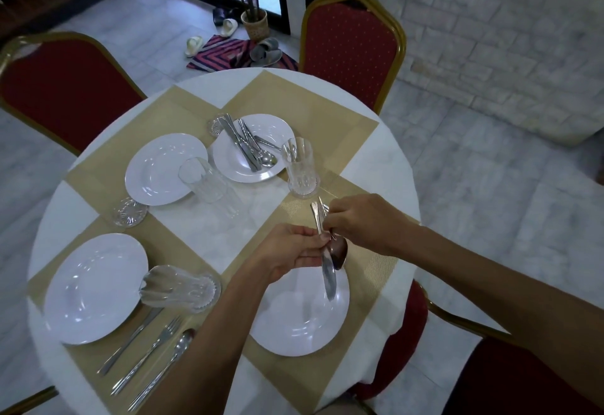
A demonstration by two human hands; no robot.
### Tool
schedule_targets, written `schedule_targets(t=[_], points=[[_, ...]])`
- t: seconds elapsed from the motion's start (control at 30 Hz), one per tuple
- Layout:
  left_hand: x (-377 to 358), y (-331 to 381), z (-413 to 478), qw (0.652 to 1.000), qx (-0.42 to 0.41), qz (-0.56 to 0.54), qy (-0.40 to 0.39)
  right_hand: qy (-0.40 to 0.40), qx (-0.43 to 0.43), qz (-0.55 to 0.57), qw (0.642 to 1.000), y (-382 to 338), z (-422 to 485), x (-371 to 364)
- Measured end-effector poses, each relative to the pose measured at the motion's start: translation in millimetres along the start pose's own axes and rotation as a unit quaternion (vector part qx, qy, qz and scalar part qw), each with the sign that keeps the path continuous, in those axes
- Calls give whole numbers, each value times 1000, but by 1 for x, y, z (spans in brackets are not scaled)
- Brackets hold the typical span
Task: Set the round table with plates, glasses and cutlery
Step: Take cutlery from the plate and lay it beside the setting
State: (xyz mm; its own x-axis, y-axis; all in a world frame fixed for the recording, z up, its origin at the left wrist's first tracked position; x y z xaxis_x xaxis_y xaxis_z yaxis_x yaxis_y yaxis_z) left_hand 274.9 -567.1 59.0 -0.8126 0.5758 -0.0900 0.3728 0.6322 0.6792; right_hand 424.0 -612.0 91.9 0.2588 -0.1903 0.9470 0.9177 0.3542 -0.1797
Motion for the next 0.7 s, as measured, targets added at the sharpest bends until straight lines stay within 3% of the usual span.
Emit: schedule_targets(t=[0.2,0.53,0.7], points=[[20,1,-1,999,3,-24,45,42,-51,-24,998,33,-2,10],[33,-13,0,996,4,-23,84,-118,-281,-122,945,104,-24,-71],[31,-16,3,996,0,4,87,-116,-333,-96,931,108,-22,-106]])
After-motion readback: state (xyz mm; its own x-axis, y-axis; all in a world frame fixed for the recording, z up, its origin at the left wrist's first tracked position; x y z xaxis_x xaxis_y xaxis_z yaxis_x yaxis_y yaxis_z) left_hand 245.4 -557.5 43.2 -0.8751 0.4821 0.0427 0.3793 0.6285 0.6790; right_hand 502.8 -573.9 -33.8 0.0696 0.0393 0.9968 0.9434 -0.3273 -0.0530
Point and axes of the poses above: each hand's wrist, its own z-axis towards the middle knuckle, its own x-axis out of the back of the hand, y = z × x, the point moved 4 cm from there along z, towards the middle knuckle, and after that the axes turned 8 degrees about y, right-handed, at the moved point
